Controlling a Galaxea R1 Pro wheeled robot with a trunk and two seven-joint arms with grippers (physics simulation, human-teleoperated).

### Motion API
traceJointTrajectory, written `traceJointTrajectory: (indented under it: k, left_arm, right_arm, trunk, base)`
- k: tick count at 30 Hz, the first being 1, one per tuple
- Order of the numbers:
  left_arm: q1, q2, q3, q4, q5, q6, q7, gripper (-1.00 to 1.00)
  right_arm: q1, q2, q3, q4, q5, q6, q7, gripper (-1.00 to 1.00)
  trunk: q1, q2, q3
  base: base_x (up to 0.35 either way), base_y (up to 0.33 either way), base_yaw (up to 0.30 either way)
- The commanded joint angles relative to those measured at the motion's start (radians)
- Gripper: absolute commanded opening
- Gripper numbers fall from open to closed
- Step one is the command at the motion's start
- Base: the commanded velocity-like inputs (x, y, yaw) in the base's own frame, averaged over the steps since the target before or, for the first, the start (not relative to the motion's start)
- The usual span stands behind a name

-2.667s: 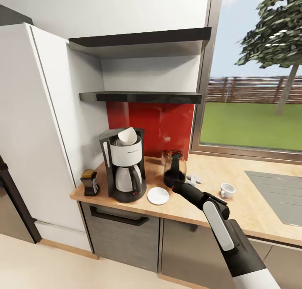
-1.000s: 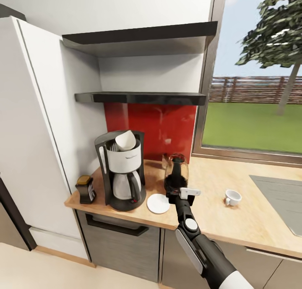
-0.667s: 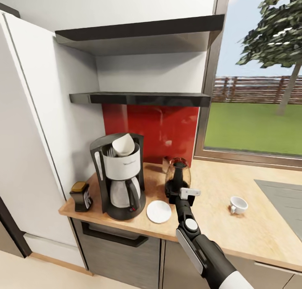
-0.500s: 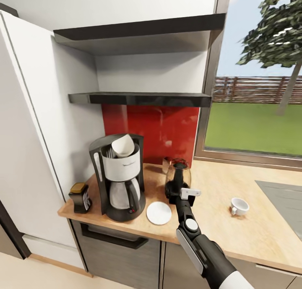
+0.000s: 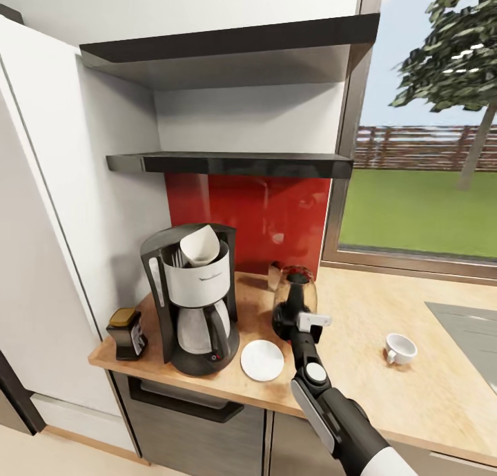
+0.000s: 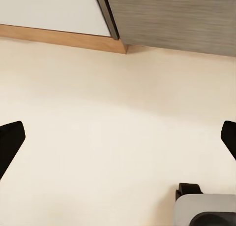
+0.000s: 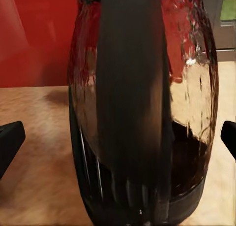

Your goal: Set up a coffee station on the kitchen countertop: keep the coffee maker on the countertop, move the bottle of coffee from the kitchen shelf to the counter next to the coffee maker, place a paper coffee filter on top of the coffee maker, put the saucer next to the coffee maker with the coffee cup on the saucer, and place the electric kettle next to the coffee maker.

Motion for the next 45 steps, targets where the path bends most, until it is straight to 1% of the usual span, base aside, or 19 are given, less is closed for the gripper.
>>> traceJointTrajectory:
  k: [1,25,26,30,45]
  left_arm:
    - [0.0,0.001,0.0,0.001,0.001,-0.003,0.001,1.0]
    - [0.0,0.0,0.0,0.002,0.001,-0.003,0.002,1.0]
    - [0.0,0.0,0.0,0.002,0.001,-0.003,0.002,1.0]
    - [0.0,0.0,0.0,0.002,0.002,-0.003,0.002,1.0]
    - [0.0,0.001,0.001,0.016,0.002,-0.003,0.002,1.0]
  right_arm:
    - [-0.001,-0.001,0.003,0.006,-0.01,-0.011,-0.005,1.0]
    - [-0.001,-0.004,0.001,0.012,-0.01,-0.017,-0.013,1.0]
    - [-0.001,-0.004,0.002,0.012,-0.011,-0.018,-0.04,-1.0]
    - [-0.001,-0.004,0.002,0.012,-0.011,-0.05,-0.098,-1.0]
    - [-0.001,-0.004,0.002,0.011,-0.011,-0.06,-0.106,-1.0]
  trunk:
    - [0.0,-0.001,0.0]
    - [0.0,-0.001,0.0]
    - [0.0,-0.001,0.0]
    - [0.0,-0.001,0.0]
    - [0.0,-0.001,0.0]
  base:
    - [0.0,0.0,0.0]
    - [0.046,0.0,0.0]
    - [0.004,0.0,0.0]
    - [0.001,0.0,0.0]
    - [0.0,0.0,0.0]
